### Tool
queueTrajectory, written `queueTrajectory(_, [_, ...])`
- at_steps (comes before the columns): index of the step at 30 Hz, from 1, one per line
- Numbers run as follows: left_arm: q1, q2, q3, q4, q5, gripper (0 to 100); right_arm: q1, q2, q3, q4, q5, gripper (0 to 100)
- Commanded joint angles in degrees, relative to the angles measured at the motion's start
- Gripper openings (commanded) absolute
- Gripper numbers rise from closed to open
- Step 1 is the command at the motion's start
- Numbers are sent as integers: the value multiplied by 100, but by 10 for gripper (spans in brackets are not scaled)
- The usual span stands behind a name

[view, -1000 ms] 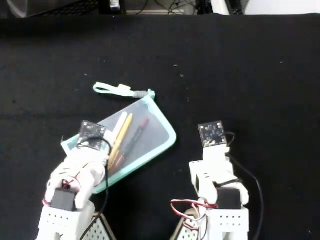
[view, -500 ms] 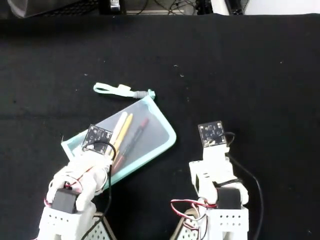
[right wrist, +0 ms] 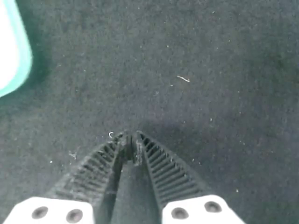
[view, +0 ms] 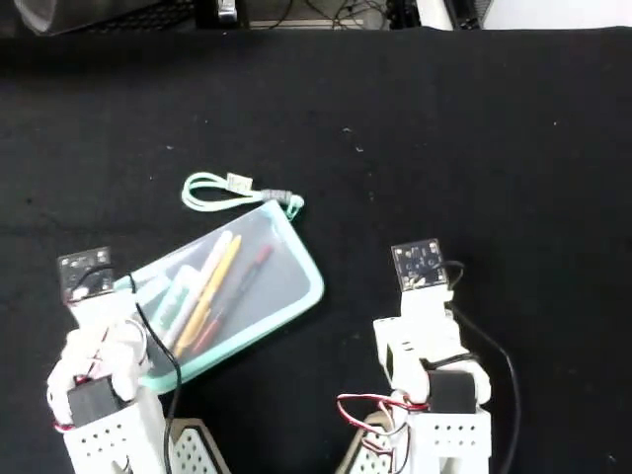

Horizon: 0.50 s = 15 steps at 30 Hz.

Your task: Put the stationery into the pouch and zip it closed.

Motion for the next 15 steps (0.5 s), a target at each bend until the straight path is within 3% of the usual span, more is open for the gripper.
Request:
queueTrajectory(1, [-523, 0, 101, 35, -26, 36, 44, -268, 13, 18, -44, 14])
queueTrajectory(5, [-840, 0, 101, 35, -26, 36, 44, -268, 13, 18, -44, 14])
queueTrajectory(15, [-479, 0, 101, 35, -26, 37, 44, -268, 13, 18, -44, 14])
